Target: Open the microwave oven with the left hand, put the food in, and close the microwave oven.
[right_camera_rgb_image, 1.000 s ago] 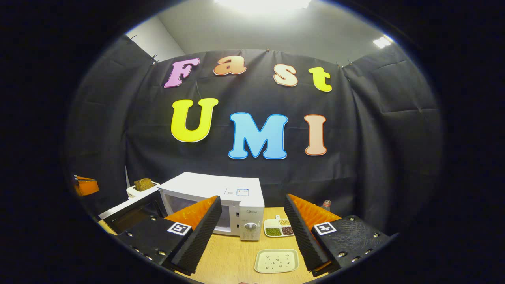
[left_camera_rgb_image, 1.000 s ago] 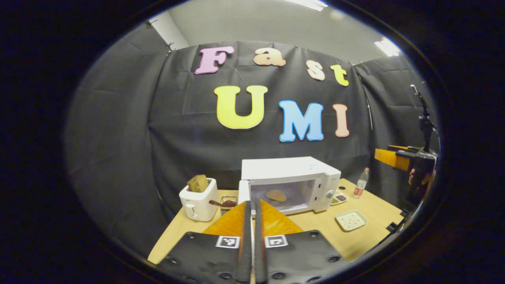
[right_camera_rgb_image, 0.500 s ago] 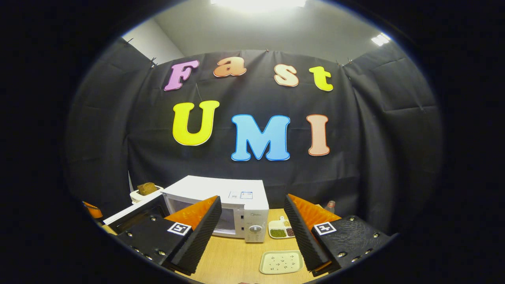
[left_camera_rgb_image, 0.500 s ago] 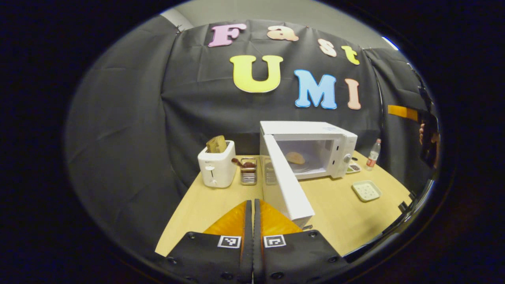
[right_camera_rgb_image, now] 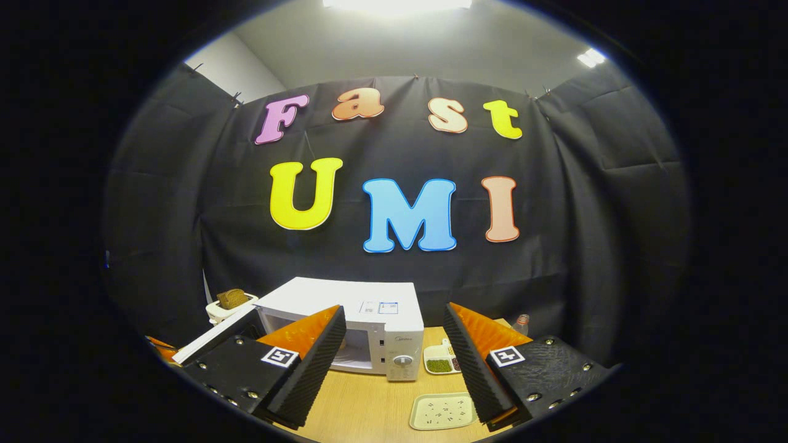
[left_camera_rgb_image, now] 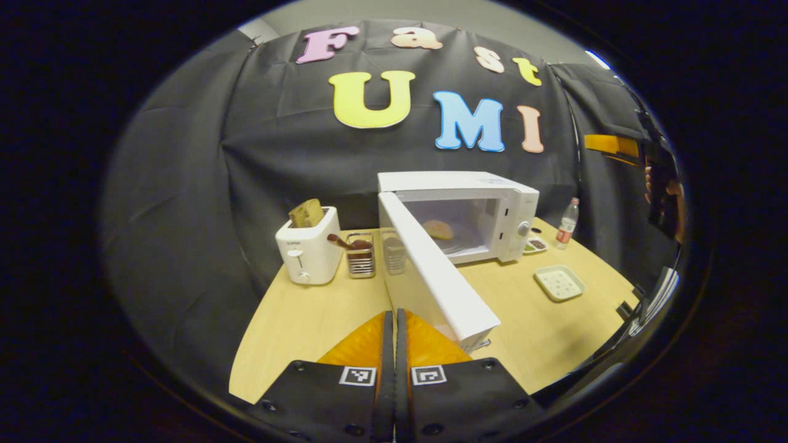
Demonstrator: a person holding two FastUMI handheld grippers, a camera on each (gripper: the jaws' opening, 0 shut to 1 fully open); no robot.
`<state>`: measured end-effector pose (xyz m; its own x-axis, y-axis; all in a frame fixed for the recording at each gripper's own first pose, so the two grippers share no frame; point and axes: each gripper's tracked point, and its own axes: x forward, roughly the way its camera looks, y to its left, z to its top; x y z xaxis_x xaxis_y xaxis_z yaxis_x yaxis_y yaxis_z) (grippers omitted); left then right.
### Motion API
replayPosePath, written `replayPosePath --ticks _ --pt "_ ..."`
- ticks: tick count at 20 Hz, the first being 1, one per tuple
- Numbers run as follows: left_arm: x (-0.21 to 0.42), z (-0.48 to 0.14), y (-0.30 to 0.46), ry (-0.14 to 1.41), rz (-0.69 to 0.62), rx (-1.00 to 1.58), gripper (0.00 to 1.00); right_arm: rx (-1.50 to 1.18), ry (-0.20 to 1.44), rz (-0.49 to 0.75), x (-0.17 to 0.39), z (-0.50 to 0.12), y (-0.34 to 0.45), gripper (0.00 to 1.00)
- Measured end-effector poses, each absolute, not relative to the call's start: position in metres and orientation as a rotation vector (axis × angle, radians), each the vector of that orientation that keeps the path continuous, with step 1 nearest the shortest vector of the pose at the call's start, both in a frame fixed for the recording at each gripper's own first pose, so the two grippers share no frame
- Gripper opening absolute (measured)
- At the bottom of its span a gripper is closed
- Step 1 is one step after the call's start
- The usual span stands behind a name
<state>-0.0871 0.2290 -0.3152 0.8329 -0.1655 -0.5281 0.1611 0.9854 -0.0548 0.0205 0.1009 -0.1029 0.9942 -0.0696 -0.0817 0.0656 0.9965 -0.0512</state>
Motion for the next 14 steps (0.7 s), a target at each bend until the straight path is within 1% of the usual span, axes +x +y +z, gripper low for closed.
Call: replayPosePath --ticks 5,11,14 --pt "-0.075 -0.312 0.167 0.554 -0.292 -0.029 0.07 -0.042 0.088 -0.091 0.024 -0.101 0.083 0.97" --pt "-0.060 -0.310 0.117 0.554 -0.387 -0.020 0.07 -0.041 0.075 -0.125 0.025 -0.086 0.061 0.97" --pt "-0.052 -0.311 0.100 0.557 -0.421 -0.010 0.07 -0.043 0.078 -0.141 0.020 -0.090 0.044 0.97"
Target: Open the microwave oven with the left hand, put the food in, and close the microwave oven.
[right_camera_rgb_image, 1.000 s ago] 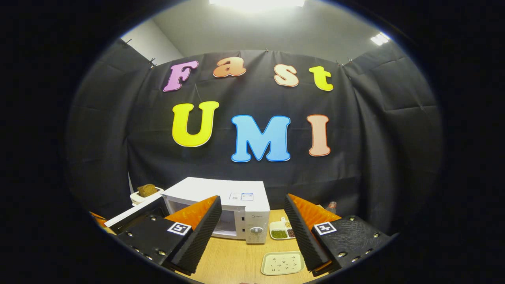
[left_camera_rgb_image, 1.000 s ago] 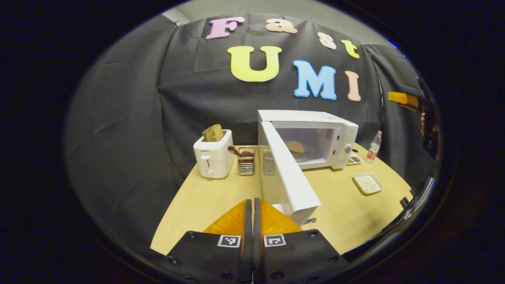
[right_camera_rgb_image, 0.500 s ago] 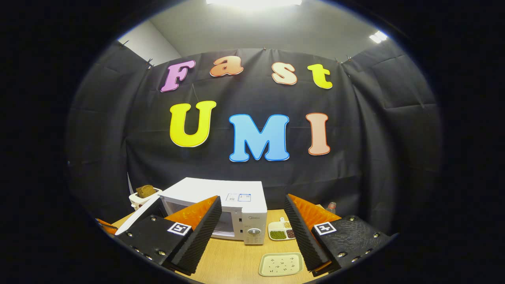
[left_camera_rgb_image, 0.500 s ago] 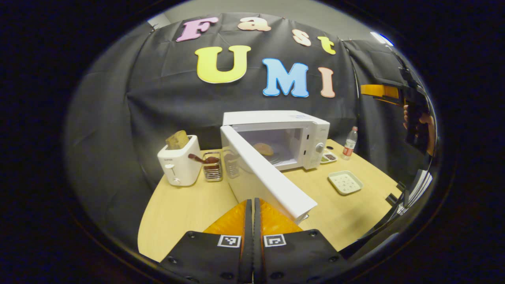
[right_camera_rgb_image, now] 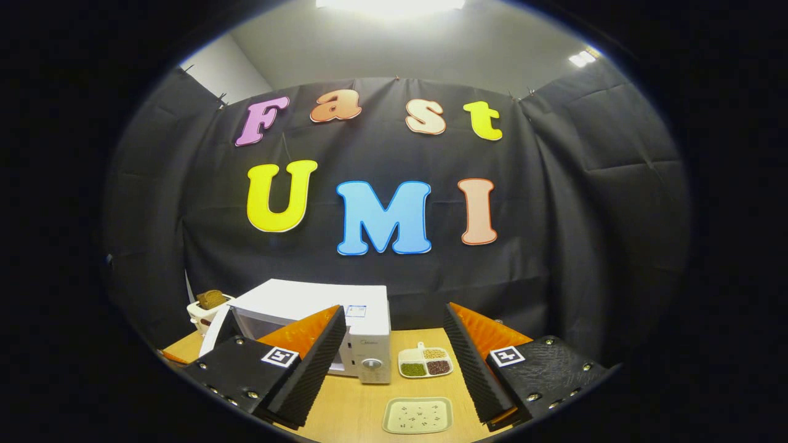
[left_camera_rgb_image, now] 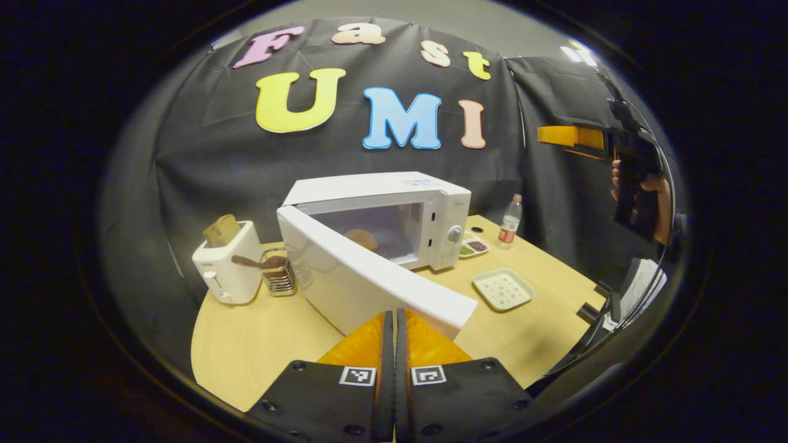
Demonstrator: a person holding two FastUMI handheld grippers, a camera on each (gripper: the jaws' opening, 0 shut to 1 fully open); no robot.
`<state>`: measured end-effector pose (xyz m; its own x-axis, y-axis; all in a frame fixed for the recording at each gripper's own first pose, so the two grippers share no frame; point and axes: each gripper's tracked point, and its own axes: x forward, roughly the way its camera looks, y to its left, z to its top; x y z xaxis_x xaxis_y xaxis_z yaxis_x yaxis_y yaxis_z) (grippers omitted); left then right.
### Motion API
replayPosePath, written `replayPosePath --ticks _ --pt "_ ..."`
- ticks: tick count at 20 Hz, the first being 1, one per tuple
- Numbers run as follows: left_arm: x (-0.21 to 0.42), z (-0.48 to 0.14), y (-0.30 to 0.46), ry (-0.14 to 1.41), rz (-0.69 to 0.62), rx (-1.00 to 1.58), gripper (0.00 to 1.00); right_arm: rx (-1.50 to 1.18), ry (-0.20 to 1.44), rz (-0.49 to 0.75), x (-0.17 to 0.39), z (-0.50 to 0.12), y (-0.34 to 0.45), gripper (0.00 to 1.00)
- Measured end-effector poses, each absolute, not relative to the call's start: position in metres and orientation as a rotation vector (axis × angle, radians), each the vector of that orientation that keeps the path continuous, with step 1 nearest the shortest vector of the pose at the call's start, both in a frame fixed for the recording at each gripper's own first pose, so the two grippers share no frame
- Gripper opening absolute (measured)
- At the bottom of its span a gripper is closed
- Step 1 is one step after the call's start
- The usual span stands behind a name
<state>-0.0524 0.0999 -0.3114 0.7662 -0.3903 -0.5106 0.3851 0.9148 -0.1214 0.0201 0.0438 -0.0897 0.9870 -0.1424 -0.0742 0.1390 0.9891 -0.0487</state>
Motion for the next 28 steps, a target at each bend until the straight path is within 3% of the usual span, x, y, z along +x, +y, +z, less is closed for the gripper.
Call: replayPosePath --ticks 16,28 --pt "0.010 -0.315 0.010 0.528 -0.514 0.016 0.07 -0.032 0.069 -0.217 0.018 -0.087 -0.015 0.97" --pt "0.061 -0.317 -0.017 0.505 -0.477 0.017 0.07 -0.023 0.084 -0.272 0.019 -0.101 -0.060 0.97"
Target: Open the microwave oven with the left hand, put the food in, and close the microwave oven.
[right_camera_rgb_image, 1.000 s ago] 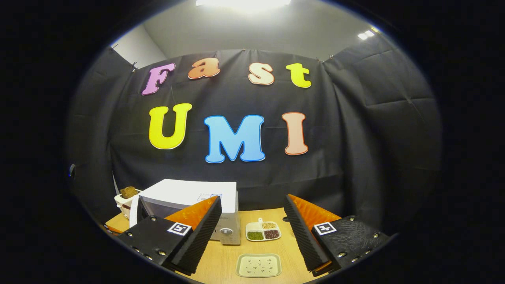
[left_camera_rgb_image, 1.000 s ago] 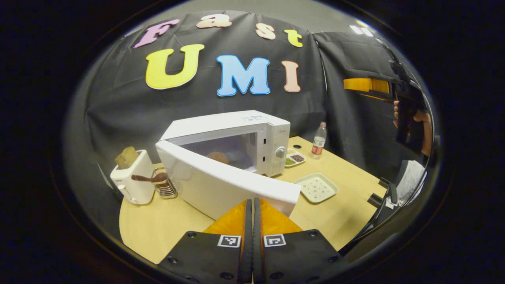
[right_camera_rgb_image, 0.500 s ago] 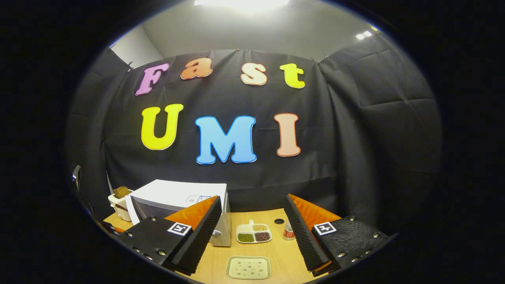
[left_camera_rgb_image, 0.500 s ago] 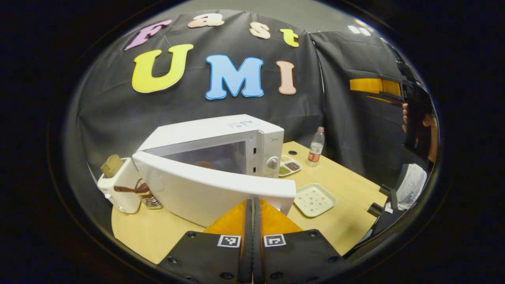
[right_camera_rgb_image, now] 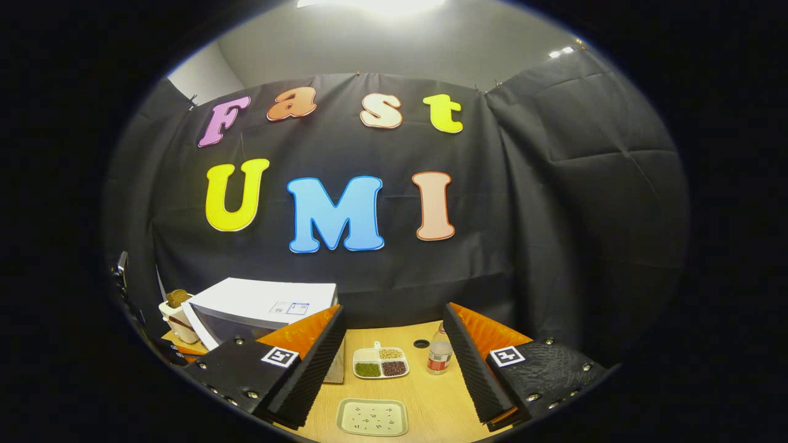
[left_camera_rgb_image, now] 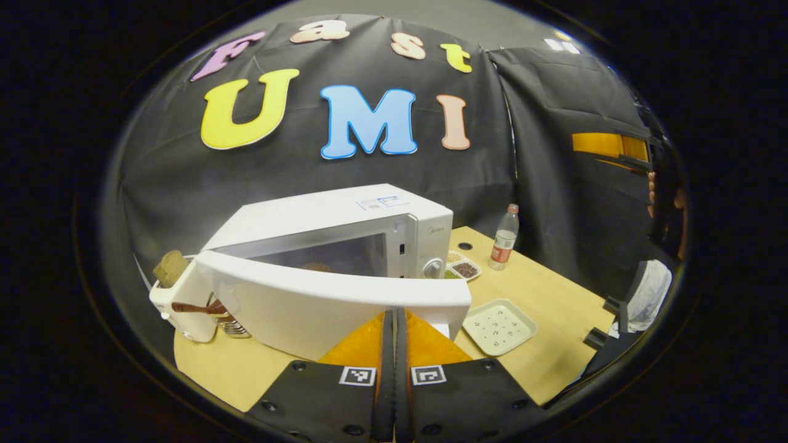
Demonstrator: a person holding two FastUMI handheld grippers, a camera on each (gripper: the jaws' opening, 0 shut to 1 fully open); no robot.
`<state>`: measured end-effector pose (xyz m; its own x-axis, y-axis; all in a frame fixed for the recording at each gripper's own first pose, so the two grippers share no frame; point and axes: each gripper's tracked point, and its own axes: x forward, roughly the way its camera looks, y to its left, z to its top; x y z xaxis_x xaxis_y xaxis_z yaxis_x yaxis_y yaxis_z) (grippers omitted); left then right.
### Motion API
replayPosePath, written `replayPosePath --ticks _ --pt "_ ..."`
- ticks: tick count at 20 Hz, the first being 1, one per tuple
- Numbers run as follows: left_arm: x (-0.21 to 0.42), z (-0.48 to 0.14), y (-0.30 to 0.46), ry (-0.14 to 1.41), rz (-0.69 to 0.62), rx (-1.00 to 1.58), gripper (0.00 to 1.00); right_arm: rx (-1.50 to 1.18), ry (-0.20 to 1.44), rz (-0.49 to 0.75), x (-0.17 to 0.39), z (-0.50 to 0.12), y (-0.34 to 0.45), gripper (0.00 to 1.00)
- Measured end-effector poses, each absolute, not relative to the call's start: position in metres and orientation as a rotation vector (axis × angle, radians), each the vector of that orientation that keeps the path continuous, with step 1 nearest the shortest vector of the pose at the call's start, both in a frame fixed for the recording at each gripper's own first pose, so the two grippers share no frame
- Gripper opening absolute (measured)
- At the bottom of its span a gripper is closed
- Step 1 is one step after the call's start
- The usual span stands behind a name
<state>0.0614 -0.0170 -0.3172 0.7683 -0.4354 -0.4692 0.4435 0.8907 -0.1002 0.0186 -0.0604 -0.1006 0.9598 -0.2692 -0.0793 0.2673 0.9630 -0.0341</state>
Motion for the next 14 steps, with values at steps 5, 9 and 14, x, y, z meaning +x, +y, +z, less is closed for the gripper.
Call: replayPosePath --ticks 5,9,14 --pt "0.079 -0.313 -0.026 0.496 -0.461 -0.003 0.07 -0.013 0.087 -0.271 0.023 -0.103 -0.064 0.97" --pt "0.098 -0.314 -0.032 0.491 -0.447 -0.012 0.07 -0.010 0.079 -0.258 0.026 -0.100 -0.063 0.97" --pt "0.117 -0.320 -0.040 0.494 -0.438 -0.017 0.07 -0.030 0.068 -0.246 0.029 -0.095 -0.063 0.97"
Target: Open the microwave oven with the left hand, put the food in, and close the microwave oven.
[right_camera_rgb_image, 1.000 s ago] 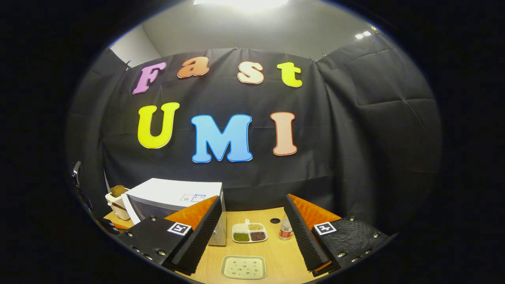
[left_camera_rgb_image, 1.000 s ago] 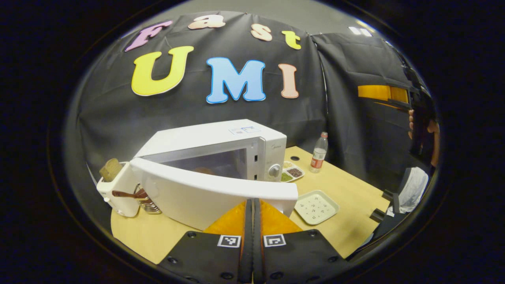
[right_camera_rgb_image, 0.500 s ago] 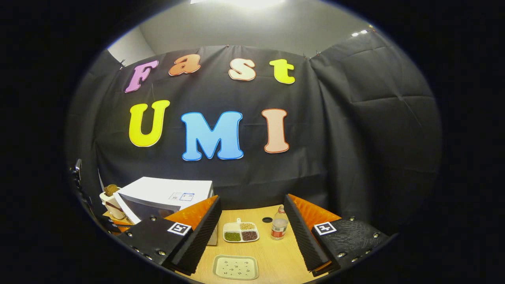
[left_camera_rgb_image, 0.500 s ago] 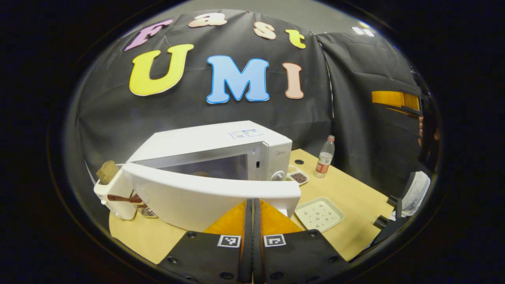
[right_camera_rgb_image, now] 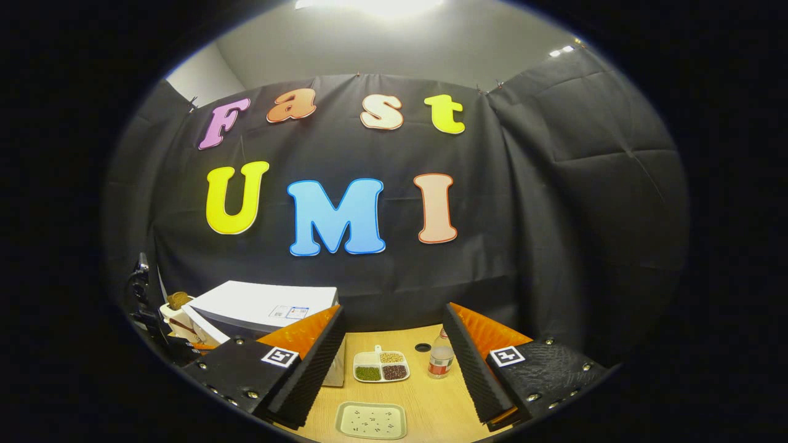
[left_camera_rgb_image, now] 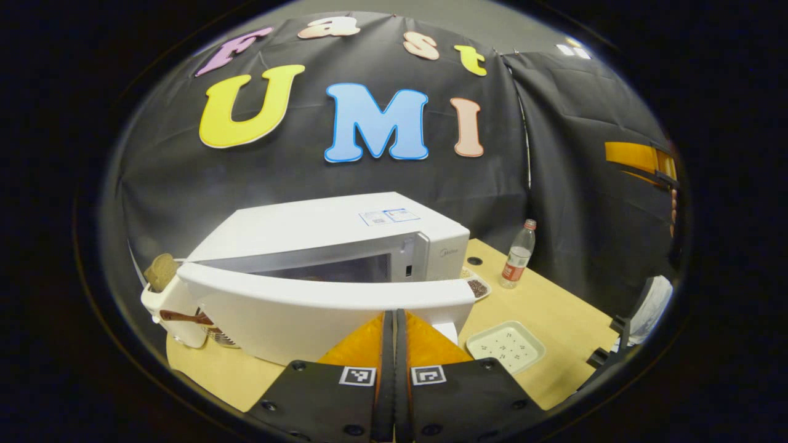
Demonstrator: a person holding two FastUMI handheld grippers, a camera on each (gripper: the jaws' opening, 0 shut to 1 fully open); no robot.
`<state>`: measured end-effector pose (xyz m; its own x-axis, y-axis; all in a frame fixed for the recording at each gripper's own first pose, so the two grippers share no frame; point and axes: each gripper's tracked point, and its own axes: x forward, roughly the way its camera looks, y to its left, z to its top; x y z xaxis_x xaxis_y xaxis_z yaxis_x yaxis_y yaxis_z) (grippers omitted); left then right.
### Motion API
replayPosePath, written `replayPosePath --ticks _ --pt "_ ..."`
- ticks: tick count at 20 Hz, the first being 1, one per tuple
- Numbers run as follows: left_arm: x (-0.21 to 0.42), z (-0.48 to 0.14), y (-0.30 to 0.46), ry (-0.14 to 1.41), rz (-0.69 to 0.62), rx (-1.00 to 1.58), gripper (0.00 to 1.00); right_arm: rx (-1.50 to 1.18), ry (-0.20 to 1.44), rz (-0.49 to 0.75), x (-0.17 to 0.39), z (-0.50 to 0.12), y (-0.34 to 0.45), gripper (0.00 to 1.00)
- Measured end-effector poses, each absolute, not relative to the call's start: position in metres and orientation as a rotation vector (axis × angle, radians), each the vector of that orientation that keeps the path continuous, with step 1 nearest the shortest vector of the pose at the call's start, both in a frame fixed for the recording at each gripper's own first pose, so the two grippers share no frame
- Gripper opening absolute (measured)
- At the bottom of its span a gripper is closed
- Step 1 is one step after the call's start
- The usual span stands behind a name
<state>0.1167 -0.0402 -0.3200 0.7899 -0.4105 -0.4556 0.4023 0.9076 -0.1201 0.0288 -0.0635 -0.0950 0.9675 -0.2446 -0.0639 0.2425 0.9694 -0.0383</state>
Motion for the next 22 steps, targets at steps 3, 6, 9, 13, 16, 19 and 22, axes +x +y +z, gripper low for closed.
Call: replayPosePath --ticks 3,6,9,13,16,19,22 --pt "0.126 -0.324 -0.044 0.497 -0.431 -0.018 0.07 -0.031 0.076 -0.244 0.030 -0.096 -0.064 0.97" --pt "0.135 -0.326 -0.047 0.494 -0.415 -0.030 0.07 -0.037 0.080 -0.241 0.032 -0.095 -0.065 0.97" --pt "0.146 -0.329 -0.049 0.501 -0.388 -0.023 0.07 -0.037 0.079 -0.238 0.035 -0.096 -0.065 0.97" --pt "0.159 -0.335 -0.054 0.513 -0.379 -0.028 0.07 -0.042 0.070 -0.236 0.035 -0.093 -0.066 0.97" --pt "0.169 -0.338 -0.056 0.524 -0.372 -0.063 0.06 -0.037 0.081 -0.243 0.036 -0.098 -0.069 0.97" --pt "0.180 -0.342 -0.052 0.539 -0.355 -0.065 0.07 -0.034 0.092 -0.252 0.035 -0.103 -0.074 0.97" --pt "0.190 -0.341 -0.052 0.537 -0.345 -0.073 0.07 -0.036 0.093 -0.262 0.036 -0.104 -0.079 0.97"
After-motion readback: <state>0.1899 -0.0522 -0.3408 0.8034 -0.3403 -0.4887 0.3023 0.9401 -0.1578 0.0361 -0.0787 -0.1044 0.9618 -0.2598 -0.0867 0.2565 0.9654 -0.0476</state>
